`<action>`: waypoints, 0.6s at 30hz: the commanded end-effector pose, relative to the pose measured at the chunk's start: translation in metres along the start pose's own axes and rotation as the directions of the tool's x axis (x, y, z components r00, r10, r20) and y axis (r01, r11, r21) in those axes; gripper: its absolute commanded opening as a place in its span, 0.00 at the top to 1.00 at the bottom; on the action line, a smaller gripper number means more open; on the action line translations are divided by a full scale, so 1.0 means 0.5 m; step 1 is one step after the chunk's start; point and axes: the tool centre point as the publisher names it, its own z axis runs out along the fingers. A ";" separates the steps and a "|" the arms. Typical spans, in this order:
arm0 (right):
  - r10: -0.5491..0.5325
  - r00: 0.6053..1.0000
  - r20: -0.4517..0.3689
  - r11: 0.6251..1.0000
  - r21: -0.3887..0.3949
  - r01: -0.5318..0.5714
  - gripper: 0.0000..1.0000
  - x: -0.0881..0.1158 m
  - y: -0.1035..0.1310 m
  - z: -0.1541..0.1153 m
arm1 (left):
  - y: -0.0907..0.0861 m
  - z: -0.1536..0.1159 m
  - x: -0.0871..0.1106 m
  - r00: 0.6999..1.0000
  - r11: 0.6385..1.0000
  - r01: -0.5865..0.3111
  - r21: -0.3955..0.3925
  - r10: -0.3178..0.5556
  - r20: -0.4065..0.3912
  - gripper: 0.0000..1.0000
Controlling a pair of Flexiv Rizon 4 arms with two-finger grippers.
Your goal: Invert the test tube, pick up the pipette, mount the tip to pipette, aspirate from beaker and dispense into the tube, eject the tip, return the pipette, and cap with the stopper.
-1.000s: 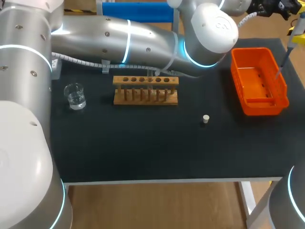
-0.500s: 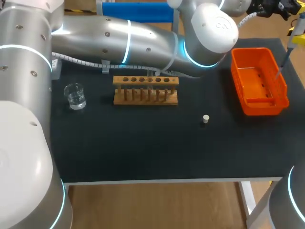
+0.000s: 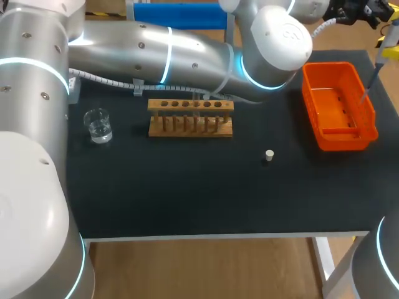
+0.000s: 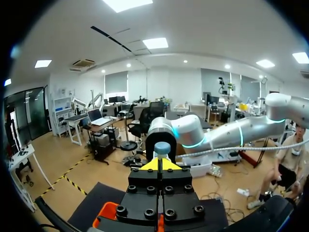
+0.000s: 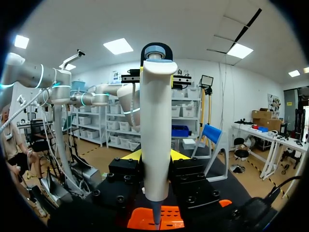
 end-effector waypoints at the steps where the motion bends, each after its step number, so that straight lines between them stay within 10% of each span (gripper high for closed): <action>1: 0.000 1.000 0.000 1.000 0.004 0.000 1.00 -0.001 0.009 0.001 | 0.016 0.009 -0.001 1.000 0.992 -0.003 0.128 0.003 -0.005 1.00; 18: 0.000 1.000 0.000 1.000 0.004 0.000 1.00 -0.001 0.009 0.001 | 0.028 0.014 0.003 0.999 0.992 -0.020 0.123 0.023 -0.024 1.00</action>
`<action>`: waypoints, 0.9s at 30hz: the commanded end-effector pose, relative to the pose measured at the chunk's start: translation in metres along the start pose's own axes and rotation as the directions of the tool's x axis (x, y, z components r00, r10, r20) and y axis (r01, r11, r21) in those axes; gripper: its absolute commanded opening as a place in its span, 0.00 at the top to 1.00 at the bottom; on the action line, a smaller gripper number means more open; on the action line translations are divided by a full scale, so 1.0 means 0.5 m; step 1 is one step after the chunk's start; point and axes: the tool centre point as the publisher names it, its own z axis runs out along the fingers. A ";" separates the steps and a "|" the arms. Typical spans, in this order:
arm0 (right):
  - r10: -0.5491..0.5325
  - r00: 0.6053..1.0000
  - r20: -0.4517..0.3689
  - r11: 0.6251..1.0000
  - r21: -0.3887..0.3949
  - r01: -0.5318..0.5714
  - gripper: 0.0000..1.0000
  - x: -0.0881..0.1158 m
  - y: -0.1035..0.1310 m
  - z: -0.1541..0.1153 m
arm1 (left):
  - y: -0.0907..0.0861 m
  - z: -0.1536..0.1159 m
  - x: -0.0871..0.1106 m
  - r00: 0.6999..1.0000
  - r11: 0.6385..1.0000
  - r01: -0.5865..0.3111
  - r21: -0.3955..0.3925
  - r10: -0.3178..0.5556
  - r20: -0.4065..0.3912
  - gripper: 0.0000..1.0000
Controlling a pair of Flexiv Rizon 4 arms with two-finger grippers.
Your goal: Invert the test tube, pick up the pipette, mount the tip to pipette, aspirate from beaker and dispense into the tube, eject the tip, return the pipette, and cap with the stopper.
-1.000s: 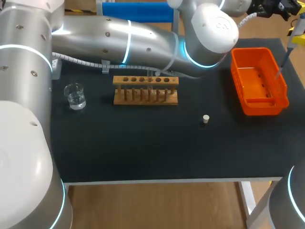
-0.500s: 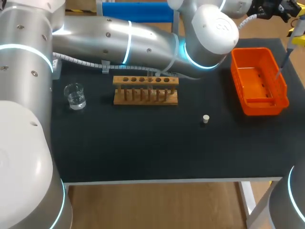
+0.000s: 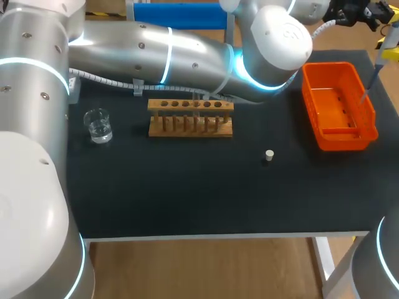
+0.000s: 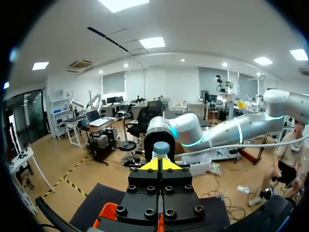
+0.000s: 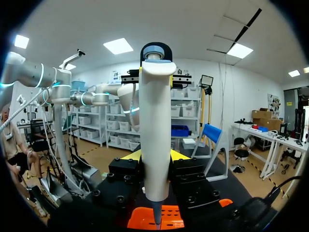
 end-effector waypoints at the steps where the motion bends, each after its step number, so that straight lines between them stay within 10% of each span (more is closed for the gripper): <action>1: 0.000 1.000 -0.001 1.000 0.003 0.000 1.00 -0.002 0.014 0.001 | 0.021 0.010 -0.001 1.000 0.992 0.000 0.130 0.001 -0.008 1.00; 27: 0.000 1.000 -0.001 1.000 0.003 0.000 1.00 -0.002 0.014 0.001 | 0.043 0.013 0.000 1.000 0.992 0.022 0.123 -0.021 -0.008 1.00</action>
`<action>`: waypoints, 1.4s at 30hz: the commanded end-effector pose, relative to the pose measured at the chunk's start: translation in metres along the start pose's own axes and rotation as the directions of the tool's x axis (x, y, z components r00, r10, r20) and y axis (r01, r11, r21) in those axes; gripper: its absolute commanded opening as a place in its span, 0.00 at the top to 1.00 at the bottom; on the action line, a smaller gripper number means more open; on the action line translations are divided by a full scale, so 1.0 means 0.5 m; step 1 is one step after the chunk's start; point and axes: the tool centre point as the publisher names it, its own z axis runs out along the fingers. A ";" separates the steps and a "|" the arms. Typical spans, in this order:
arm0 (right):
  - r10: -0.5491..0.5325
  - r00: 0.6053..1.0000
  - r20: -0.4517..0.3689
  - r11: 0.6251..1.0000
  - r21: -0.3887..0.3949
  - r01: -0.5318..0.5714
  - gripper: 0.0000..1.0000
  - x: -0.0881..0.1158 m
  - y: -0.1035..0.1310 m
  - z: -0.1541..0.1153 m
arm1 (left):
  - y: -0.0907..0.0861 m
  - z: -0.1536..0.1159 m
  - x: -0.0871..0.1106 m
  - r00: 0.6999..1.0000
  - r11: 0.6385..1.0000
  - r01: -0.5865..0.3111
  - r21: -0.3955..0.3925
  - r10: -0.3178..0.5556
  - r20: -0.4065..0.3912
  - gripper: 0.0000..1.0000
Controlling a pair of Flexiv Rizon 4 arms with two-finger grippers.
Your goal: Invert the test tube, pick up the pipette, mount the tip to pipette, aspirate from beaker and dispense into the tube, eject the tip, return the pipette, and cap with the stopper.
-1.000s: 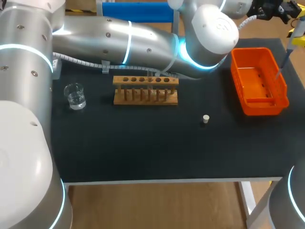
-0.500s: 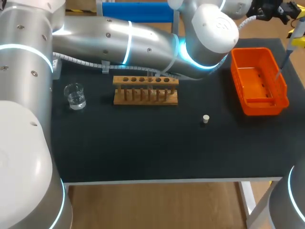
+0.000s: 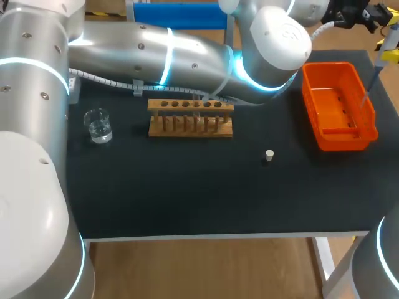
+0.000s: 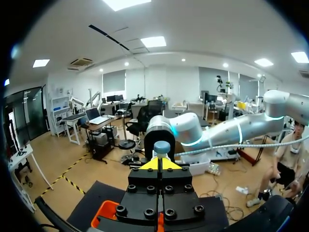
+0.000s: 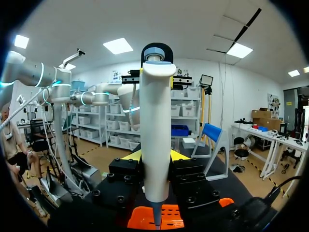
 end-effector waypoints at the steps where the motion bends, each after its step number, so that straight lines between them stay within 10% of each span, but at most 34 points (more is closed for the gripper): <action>1: 0.000 1.000 -0.004 1.000 0.003 0.000 1.00 -0.003 0.022 0.002 | 0.029 0.013 0.000 1.000 0.991 0.002 0.131 -0.002 -0.006 1.00; 42: 0.000 1.000 -0.004 1.000 0.003 0.000 1.00 -0.003 0.022 0.002 | 0.054 0.024 -0.001 0.999 0.994 0.034 0.103 -0.032 -0.020 1.00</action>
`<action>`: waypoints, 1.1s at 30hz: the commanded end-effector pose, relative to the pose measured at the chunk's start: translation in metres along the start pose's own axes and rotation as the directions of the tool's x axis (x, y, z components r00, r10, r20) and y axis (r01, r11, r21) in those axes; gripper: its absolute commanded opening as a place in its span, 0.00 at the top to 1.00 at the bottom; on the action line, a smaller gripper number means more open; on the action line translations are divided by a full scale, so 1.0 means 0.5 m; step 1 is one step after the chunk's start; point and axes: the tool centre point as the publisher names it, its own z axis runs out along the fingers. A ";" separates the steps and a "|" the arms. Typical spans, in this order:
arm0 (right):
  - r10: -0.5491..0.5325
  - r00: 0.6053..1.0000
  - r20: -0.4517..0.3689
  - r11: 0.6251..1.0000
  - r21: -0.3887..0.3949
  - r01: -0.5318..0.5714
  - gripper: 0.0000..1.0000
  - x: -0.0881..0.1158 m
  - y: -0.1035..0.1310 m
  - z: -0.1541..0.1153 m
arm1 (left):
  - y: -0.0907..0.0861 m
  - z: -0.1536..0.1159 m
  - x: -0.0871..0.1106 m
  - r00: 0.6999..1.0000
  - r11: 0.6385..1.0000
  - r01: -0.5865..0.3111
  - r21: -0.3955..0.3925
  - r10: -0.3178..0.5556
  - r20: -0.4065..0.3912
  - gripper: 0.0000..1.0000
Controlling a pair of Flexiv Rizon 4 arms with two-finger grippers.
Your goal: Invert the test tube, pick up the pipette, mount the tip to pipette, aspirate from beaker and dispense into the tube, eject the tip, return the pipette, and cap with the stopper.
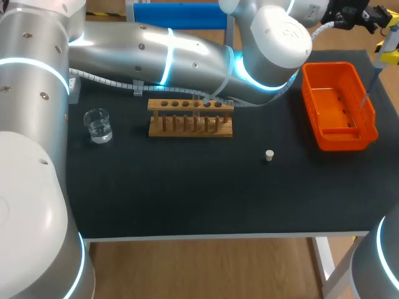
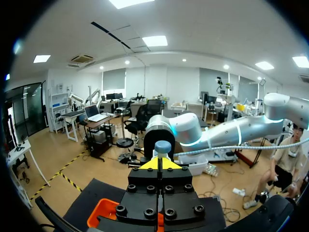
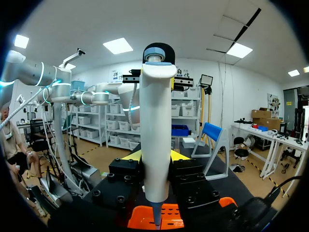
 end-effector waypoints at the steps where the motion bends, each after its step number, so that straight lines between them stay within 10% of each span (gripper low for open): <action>1: 0.000 1.000 -0.005 1.000 0.004 0.000 1.00 -0.004 0.029 0.002 | 0.046 0.018 -0.003 1.000 0.994 0.001 0.107 -0.001 -0.006 1.00; 33: 0.000 1.000 -0.005 1.000 0.004 0.000 1.00 -0.004 0.029 0.002 | 0.070 0.023 0.003 0.999 0.996 0.037 0.081 -0.036 -0.014 1.00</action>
